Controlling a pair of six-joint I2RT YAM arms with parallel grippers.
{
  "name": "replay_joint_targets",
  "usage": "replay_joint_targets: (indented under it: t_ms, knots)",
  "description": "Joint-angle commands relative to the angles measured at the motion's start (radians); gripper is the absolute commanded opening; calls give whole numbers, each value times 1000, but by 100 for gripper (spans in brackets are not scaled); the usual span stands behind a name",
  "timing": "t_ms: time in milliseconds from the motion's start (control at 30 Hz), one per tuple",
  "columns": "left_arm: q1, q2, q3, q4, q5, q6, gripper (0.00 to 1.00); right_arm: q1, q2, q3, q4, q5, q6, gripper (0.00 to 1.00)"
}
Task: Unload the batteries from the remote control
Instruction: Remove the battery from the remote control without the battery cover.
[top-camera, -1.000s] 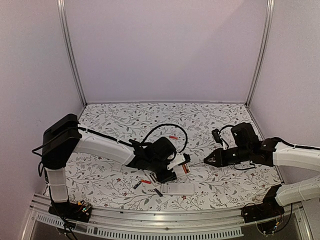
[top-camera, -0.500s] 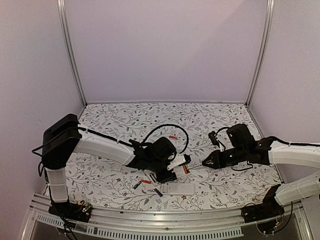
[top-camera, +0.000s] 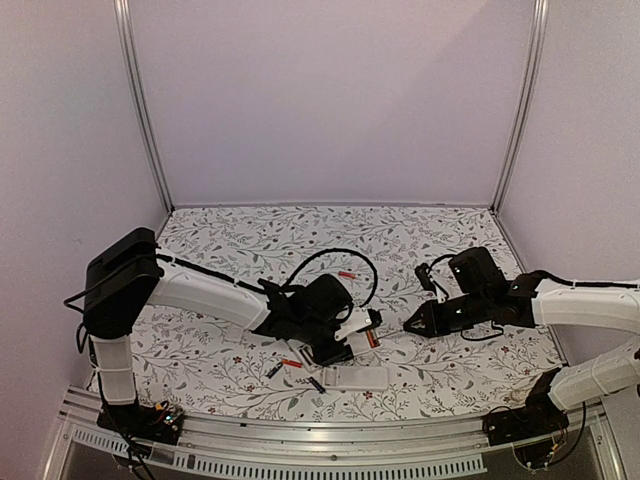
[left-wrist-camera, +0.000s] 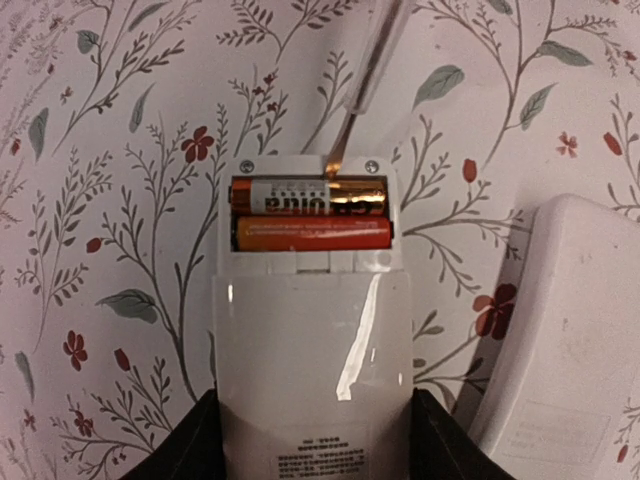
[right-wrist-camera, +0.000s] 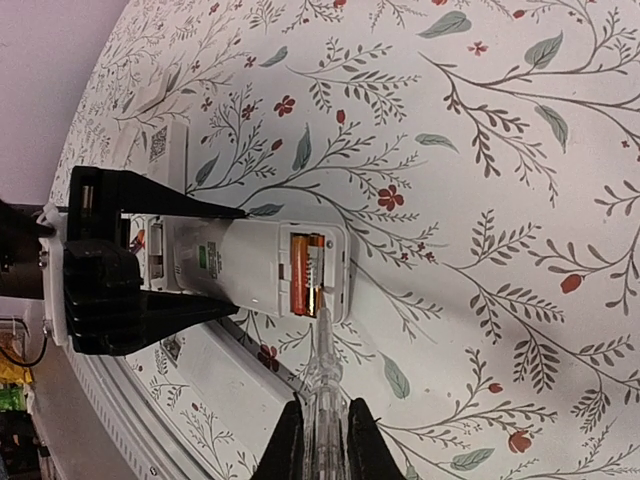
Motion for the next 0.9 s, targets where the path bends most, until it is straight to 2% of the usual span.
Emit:
replay_joint_targets:
  t_ms: [0,267,567,733,867]
  knots:
    - [-23,48,-37,-65,30,21,29,7,29,31,-15,-7,-15,0]
    - [-24,49,-37,-65,32,23,28,7,84,40,-9,-14,17,0]
    - [-23,54,-37,-66,33,24,28,-1,121,-1,136,-129,142,0]
    - [-23,63,-31,-68,22,20,27,-25,90,-48,275,-249,257,0]
    - [-23,74,-24,-77,15,16,27,-36,25,-40,287,-265,299,0]
